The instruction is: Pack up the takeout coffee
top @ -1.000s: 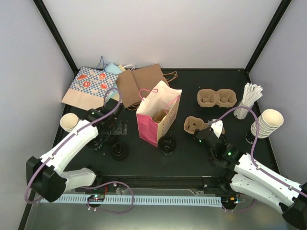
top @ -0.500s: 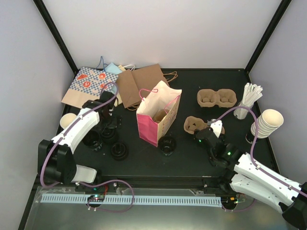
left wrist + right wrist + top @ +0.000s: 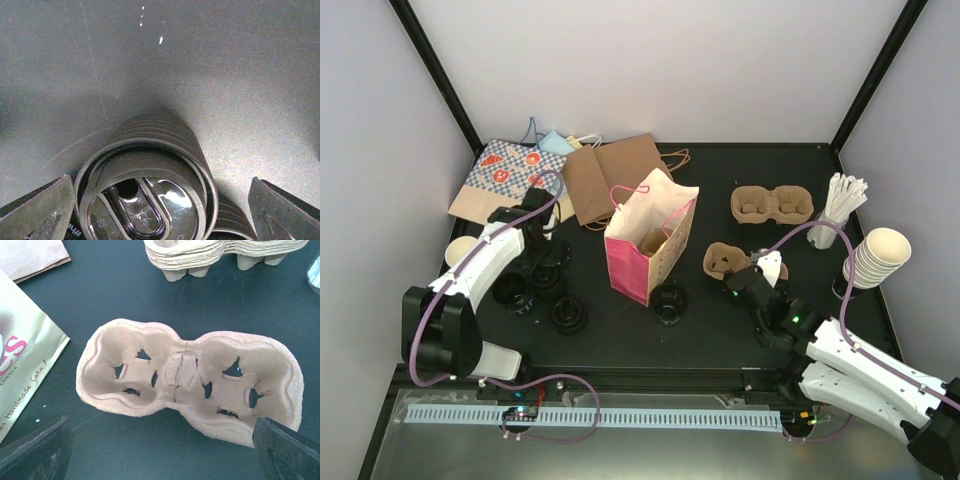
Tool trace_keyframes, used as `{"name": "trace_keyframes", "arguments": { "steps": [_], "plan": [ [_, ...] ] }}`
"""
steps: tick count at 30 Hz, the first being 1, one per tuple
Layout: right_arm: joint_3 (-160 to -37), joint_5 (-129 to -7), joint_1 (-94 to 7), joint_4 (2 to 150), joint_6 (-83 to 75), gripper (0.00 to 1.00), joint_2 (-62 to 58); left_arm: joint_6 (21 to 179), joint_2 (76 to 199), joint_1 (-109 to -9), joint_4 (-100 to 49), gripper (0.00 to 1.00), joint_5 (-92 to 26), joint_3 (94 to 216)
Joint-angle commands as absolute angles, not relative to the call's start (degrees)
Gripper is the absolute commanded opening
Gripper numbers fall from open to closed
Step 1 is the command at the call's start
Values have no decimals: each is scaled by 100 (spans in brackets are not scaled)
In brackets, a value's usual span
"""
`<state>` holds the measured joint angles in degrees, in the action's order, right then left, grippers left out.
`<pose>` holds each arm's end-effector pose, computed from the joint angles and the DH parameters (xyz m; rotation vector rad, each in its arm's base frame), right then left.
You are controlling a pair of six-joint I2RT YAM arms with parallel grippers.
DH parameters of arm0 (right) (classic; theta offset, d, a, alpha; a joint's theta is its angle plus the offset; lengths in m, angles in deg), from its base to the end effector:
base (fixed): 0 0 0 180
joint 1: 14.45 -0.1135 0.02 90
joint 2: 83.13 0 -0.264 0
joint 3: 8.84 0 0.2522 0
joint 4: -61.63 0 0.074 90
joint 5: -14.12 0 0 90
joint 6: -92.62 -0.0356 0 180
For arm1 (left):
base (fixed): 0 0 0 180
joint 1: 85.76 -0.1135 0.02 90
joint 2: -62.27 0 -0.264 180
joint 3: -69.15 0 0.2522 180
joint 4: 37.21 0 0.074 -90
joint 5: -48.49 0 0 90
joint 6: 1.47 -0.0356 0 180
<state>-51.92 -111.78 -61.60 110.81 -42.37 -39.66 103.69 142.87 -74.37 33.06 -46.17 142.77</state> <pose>0.1155 0.0938 0.2151 0.2230 2.2256 0.0898 0.2470 -0.0468 0.2365 -0.1088 2.9042 0.0405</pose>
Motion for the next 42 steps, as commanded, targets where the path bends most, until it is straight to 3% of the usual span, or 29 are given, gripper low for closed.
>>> {"name": "trace_keyframes", "arguments": {
  "steps": [1,10,19,32,36,42],
  "plan": [
    [-5178,-11228,-6129,10940,-4195,100,-3953,10177,14212,-7503,3152,97,-4514,14304],
    [-5178,-11210,-6124,10939,-4185,100,-3952,10192,14363,-7503,3183,90,-4493,14289],
    [-5170,-11226,-6122,10937,-4194,100,-3971,10302,14088,-7503,3352,98,-4853,14234],
    [-5191,-11019,-6126,10796,-3989,100,-3824,8818,13450,-7470,2896,95,-4879,14074],
    [-5235,-10972,-6122,10781,-3934,100,-3706,8341,13243,-7440,2728,99,-4658,13887],
    [-5225,-10915,-6123,10751,-3896,100,-3722,8393,13721,-7447,2932,98,-4756,14055]
  ]
}}
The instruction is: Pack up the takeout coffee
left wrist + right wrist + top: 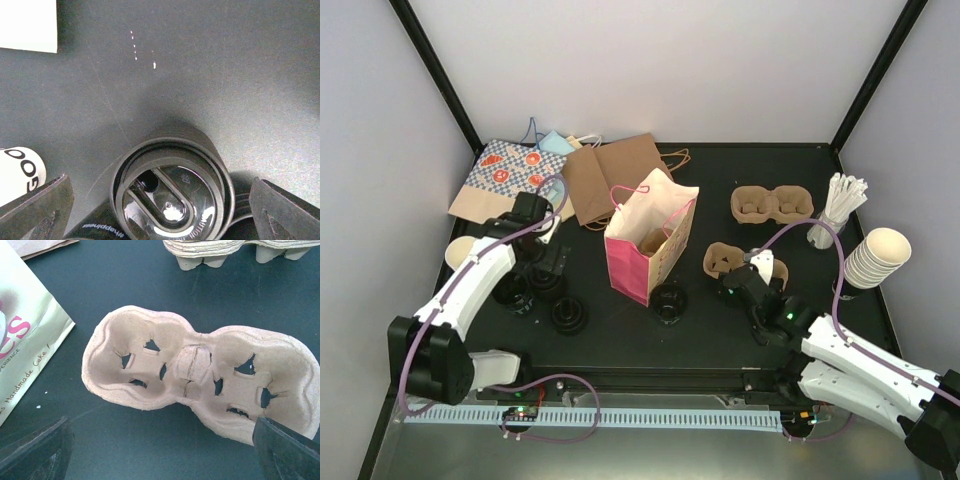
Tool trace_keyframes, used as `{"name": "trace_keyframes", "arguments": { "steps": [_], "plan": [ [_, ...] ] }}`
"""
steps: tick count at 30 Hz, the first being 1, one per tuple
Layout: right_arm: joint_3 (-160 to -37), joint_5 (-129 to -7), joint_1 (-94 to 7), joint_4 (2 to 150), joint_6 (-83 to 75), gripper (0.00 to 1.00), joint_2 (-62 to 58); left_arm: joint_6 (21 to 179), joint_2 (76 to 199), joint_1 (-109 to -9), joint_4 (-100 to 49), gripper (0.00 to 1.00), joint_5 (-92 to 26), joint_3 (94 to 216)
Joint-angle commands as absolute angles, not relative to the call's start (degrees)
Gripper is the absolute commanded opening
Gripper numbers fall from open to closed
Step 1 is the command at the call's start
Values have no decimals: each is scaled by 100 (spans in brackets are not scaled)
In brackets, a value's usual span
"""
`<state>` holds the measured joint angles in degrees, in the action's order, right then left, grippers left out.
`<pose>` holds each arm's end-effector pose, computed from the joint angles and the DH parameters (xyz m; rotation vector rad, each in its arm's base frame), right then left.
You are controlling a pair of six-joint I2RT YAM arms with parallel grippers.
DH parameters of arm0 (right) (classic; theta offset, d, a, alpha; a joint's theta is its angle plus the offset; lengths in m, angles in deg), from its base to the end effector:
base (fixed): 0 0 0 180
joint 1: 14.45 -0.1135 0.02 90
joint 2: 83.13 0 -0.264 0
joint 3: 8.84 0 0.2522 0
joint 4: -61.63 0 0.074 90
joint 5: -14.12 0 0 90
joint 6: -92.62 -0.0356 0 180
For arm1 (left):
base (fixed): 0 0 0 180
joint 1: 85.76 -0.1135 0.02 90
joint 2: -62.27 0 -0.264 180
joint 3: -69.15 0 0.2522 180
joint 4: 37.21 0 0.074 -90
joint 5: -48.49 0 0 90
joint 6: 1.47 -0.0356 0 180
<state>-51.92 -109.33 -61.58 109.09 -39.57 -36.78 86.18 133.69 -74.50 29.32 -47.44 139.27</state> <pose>0.1200 0.1004 0.2099 0.1448 2.2698 0.0838 0.2256 -0.0412 0.2567 0.2977 2.7303 0.1000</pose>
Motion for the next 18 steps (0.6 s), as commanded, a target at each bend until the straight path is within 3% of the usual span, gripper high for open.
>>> {"name": "trace_keyframes", "arguments": {
  "steps": [1,18],
  "plan": [
    [-5216,-10906,-6123,10738,-3884,100,-3732,8396,13823,-7455,2941,98,-4753,14061],
    [-5212,-10857,-6129,10703,-3847,100,-3734,8348,14066,-7491,2975,98,-4857,14076]
  ]
}}
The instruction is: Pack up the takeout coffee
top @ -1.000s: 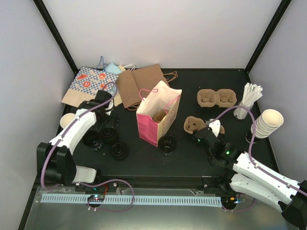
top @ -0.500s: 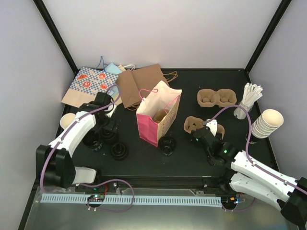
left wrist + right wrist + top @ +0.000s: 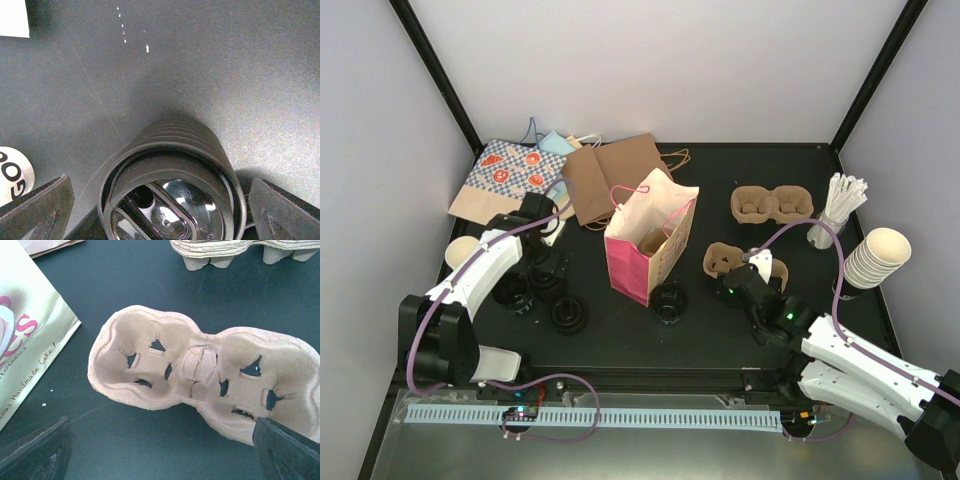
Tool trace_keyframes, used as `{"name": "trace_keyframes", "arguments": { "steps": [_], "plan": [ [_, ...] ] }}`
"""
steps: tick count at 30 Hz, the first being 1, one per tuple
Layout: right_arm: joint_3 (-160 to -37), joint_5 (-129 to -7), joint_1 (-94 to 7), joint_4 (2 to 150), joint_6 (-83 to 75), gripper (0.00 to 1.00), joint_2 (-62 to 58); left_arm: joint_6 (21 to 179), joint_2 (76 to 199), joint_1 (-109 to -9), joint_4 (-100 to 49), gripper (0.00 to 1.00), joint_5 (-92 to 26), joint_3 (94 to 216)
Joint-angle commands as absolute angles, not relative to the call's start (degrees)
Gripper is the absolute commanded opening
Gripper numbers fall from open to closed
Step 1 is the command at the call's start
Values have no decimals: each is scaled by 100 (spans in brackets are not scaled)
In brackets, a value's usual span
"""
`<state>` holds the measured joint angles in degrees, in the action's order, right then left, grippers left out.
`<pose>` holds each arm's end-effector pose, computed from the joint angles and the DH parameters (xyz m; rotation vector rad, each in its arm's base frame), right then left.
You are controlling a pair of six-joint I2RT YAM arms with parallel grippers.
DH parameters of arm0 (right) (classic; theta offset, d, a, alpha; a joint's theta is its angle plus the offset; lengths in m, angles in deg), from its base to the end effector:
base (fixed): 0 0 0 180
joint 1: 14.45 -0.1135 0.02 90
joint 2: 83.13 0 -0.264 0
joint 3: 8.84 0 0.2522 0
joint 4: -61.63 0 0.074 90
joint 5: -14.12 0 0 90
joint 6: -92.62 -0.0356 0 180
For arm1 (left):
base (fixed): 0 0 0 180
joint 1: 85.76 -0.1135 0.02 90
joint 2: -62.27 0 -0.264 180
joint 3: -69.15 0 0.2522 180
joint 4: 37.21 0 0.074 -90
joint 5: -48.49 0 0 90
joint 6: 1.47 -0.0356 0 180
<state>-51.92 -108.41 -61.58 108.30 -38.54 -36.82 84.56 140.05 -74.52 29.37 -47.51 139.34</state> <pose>0.1205 0.1016 0.2106 0.1227 2.2704 0.1013 0.2400 -0.0439 0.2330 0.3574 2.8345 0.1242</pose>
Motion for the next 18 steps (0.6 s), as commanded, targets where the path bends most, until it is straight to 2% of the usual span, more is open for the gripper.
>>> {"name": "trace_keyframes", "arguments": {
  "steps": [1,18],
  "plan": [
    [-5213,-10857,-6129,10702,-3843,100,-3726,8366,14129,-7495,3057,98,-4907,14142],
    [-5284,-10787,-6128,10694,-3782,100,-3507,7725,14190,-7478,3142,98,-5228,14170]
  ]
}}
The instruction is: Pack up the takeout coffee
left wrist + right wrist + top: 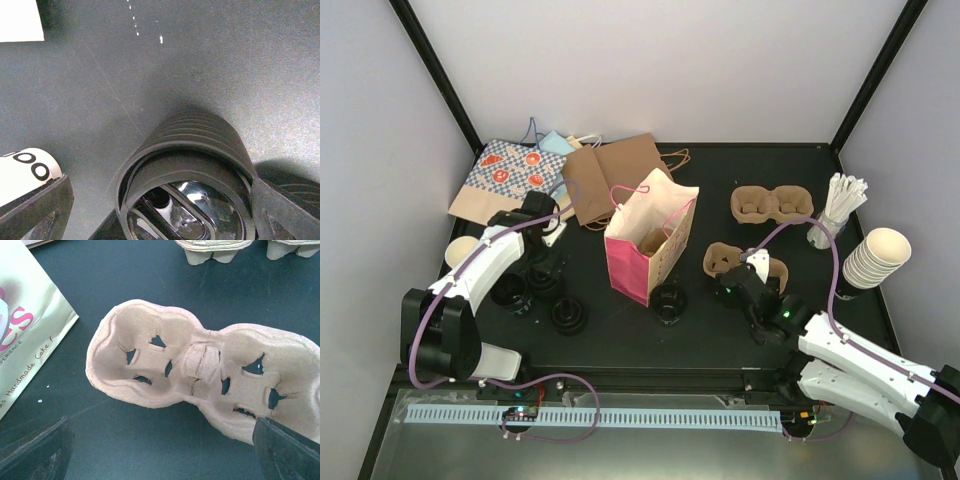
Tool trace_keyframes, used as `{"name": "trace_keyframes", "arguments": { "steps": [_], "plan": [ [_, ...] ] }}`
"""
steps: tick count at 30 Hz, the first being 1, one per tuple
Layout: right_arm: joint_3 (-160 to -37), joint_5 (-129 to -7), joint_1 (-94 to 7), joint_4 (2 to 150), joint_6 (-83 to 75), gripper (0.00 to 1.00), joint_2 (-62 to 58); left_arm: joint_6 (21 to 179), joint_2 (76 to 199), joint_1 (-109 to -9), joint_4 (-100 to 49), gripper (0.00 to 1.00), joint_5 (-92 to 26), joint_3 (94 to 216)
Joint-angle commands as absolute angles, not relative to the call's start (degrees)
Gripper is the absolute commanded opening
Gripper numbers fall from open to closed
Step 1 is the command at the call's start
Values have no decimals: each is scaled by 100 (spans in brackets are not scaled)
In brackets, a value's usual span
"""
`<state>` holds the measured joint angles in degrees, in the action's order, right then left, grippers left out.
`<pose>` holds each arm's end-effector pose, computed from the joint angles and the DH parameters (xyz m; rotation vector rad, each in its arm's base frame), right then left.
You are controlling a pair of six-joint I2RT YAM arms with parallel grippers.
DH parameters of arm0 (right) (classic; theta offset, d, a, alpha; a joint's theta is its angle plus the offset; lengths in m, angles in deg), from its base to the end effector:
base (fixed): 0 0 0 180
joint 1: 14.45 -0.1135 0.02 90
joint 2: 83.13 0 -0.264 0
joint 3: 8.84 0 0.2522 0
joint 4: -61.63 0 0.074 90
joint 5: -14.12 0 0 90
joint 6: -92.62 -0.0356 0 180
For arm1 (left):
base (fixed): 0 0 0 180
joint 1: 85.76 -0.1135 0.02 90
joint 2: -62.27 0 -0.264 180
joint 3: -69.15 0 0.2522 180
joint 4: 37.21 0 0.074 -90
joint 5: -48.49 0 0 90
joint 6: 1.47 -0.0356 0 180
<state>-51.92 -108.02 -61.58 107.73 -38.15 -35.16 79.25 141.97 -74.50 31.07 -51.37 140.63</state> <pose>0.1228 0.1044 0.2072 0.1057 2.2880 0.0876 0.2443 -0.0424 0.2311 0.4868 2.8524 0.2436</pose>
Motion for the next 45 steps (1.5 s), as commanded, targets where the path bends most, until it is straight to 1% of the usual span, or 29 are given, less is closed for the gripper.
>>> {"name": "trace_keyframes", "arguments": {
  "steps": [1,6,9,13,21,27,32,36,37,40,42,45],
  "plan": [
    [-5277,-10787,-6128,10689,-3787,100,-3513,7708,14197,-7476,3128,99,-5204,14157],
    [-5276,-10779,-6126,10682,-3779,100,-3504,7704,14182,-7476,3225,99,-4748,14255],
    [-5284,-10785,-6124,10677,-3774,100,-3485,7686,14155,-7478,3133,97,-4651,14174],
    [-5292,-10794,-6124,10677,-3781,100,-3479,7927,14111,-7474,3272,97,-4406,14472],
    [-5291,-10821,-6126,10678,-3794,100,-3474,8380,13454,-7475,3279,99,-4283,14628],
    [-5293,-10831,-6126,10686,-3807,100,-3461,9483,13046,-7472,3556,99,-4179,14845],
    [-5293,-10856,-6128,10690,-3820,100,-3461,10683,12761,-7478,3814,98,-3577,14787],
    [-5300,-10865,-6126,10689,-3824,100,-3460,11393,12282,-7461,3318,83,-2931,14215],
    [-5297,-10863,-6123,10681,-3818,100,-3460,11577,12151,-7460,3198,81,-2945,14075],
    [-5300,-10859,-6129,10679,-3816,100,-3461,11867,11862,-7444,2954,78,-3286,13731],
    [-5293,-10857,-6121,10672,-3807,100,-3470,11978,11863,-7451,3074,78,-3900,13687],
    [-5287,-10838,-6125,10673,-3800,100,-3482,12293,12144,-7451,3615,79,-4918,13947]
  ]
}}
